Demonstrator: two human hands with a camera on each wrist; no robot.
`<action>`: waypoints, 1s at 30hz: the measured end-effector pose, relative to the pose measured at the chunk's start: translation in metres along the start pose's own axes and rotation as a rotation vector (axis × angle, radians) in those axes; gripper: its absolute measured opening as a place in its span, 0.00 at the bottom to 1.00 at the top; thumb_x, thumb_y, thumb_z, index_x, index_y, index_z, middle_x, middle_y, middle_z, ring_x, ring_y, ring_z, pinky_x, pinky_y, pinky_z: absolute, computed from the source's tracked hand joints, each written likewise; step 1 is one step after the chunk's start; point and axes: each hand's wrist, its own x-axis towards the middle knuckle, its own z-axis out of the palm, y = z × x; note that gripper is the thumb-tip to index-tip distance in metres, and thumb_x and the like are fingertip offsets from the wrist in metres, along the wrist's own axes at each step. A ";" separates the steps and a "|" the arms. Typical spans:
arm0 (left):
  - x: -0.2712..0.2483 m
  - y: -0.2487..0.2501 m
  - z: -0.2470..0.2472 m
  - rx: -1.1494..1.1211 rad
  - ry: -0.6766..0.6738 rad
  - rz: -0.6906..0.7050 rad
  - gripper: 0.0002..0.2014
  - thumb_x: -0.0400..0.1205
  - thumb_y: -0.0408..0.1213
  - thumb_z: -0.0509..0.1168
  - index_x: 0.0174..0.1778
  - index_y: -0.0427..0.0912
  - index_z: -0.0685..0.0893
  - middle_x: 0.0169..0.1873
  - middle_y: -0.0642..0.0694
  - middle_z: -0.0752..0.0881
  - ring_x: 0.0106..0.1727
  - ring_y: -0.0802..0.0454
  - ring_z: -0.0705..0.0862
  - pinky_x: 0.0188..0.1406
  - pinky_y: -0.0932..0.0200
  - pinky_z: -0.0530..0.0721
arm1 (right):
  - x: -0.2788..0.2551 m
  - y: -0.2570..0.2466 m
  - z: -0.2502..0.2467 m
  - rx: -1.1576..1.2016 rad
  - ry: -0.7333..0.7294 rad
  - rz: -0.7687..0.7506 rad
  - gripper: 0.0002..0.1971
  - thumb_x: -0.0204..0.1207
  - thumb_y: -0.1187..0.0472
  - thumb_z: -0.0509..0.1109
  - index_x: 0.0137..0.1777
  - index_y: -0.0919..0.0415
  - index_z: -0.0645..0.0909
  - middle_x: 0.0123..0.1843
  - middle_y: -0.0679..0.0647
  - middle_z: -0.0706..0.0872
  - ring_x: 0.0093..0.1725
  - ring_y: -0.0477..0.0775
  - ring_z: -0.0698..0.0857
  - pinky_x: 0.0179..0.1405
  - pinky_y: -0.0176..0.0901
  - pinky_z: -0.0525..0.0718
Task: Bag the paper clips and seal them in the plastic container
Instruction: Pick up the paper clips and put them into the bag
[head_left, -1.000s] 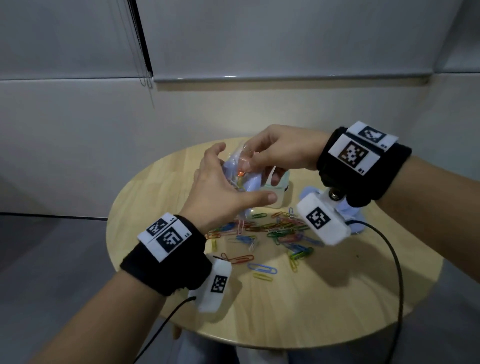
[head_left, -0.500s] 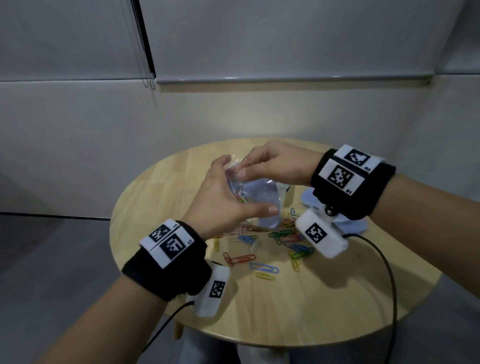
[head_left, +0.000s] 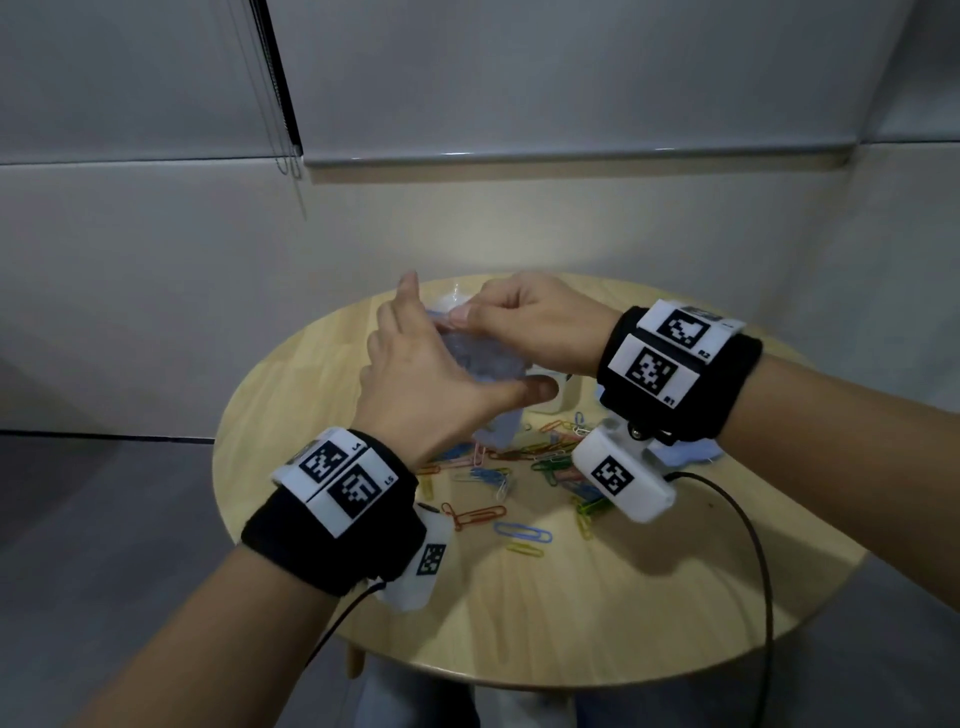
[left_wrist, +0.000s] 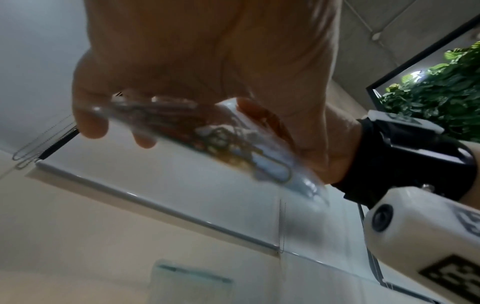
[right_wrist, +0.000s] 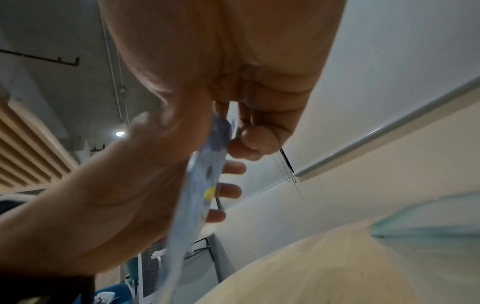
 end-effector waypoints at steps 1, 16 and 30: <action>0.001 0.001 0.001 0.017 -0.003 -0.005 0.75 0.45 0.73 0.74 0.85 0.49 0.45 0.77 0.45 0.63 0.79 0.44 0.63 0.76 0.40 0.70 | 0.000 0.000 0.002 -0.023 -0.027 0.007 0.18 0.79 0.54 0.66 0.28 0.61 0.83 0.31 0.54 0.80 0.33 0.49 0.78 0.37 0.42 0.75; 0.018 -0.026 0.006 -0.112 0.017 -0.015 0.43 0.61 0.46 0.78 0.72 0.43 0.67 0.66 0.46 0.77 0.67 0.45 0.77 0.63 0.53 0.78 | -0.007 0.018 -0.020 0.008 0.046 0.005 0.11 0.77 0.57 0.69 0.58 0.50 0.77 0.45 0.52 0.83 0.33 0.52 0.84 0.32 0.45 0.86; 0.013 -0.043 -0.001 -0.106 -0.243 -0.013 0.47 0.60 0.44 0.78 0.76 0.46 0.66 0.61 0.49 0.79 0.55 0.52 0.82 0.47 0.63 0.76 | -0.017 0.080 -0.003 -0.889 -0.531 0.362 0.32 0.59 0.52 0.84 0.64 0.59 0.81 0.58 0.55 0.87 0.53 0.55 0.84 0.51 0.45 0.83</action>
